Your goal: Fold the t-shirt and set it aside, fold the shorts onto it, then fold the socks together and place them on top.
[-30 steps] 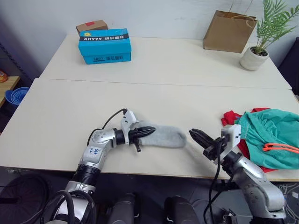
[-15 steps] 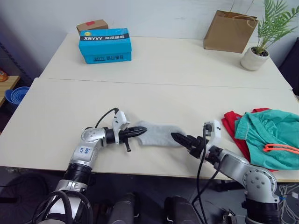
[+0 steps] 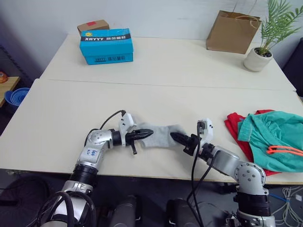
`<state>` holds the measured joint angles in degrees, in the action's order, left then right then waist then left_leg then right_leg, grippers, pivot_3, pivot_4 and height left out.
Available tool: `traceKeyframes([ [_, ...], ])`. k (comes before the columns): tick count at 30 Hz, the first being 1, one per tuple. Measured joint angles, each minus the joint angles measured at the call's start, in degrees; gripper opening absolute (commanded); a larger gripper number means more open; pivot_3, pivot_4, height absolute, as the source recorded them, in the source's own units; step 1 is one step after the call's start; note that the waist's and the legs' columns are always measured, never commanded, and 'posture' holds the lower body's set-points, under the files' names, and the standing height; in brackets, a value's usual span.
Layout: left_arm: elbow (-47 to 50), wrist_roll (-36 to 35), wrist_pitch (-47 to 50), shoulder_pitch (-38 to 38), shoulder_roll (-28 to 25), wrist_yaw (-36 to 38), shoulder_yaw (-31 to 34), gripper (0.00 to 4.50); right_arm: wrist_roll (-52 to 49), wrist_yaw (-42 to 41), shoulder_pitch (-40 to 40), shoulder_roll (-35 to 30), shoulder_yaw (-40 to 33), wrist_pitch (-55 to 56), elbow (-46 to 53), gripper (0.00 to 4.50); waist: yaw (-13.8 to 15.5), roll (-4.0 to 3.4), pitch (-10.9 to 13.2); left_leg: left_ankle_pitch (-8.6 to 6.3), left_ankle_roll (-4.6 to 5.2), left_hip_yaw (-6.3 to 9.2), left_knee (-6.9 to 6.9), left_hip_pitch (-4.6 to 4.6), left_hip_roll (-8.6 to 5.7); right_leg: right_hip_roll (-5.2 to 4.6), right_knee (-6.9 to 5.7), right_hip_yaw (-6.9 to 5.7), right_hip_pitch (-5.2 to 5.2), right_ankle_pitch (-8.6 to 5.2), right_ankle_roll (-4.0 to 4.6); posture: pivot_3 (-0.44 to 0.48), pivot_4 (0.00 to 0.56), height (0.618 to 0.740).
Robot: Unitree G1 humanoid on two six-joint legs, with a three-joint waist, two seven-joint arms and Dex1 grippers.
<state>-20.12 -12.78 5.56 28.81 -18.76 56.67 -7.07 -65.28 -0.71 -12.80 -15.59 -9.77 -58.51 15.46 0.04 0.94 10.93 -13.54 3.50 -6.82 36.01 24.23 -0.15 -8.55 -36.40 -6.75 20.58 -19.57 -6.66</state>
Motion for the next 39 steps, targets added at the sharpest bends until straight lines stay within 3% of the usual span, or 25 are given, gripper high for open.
traceKeyframes([
  [11, -0.4, 2.5, 2.1, 4.6, 7.2, -4.3, -4.4, 0.0, 3.1, -3.0, 0.2, -15.4, -4.5, -1.4, 3.9, 0.01, 0.0, -0.01, 0.0, -0.08, 0.16, -0.01, 0.01, 0.26, -0.03, 0.03, 0.43, -0.12, 0.0, 0.06, -0.1, 0.0, 0.15, 0.74],
  [17, -2.0, 3.5, 3.7, 4.6, 8.3, -7.0, -4.2, 0.0, 6.6, -2.7, -3.2, -18.7, 0.4, -5.2, 8.1, 0.01, -0.3, -0.02, 0.0, -0.07, 0.14, -0.02, 0.01, 0.26, 0.06, 0.08, 0.42, -0.13, 0.04, 0.05, -0.1, 0.0, 0.15, 0.74],
  [27, -1.5, 3.6, 5.9, 4.8, 6.2, -7.9, -2.9, 0.0, 16.0, -1.6, -8.1, -15.0, 11.3, -6.6, 12.1, 0.01, -0.1, -0.02, 0.0, -0.07, 0.13, 0.0, 0.05, 0.26, 0.03, 0.06, 0.42, -0.14, 0.0, 0.06, -0.1, 0.0, 0.15, 0.74],
  [39, -0.3, 0.8, 12.0, 4.5, 5.7, -8.3, -0.8, 0.0, 21.4, -2.5, -11.4, -6.2, 12.0, -6.6, 8.3, 0.01, -0.5, -0.03, 0.0, -0.03, 0.04, 0.0, 0.0, 0.17, 0.07, 0.11, 0.32, -0.12, 0.0, 0.05, -0.1, 0.0, 0.15, 0.74],
])
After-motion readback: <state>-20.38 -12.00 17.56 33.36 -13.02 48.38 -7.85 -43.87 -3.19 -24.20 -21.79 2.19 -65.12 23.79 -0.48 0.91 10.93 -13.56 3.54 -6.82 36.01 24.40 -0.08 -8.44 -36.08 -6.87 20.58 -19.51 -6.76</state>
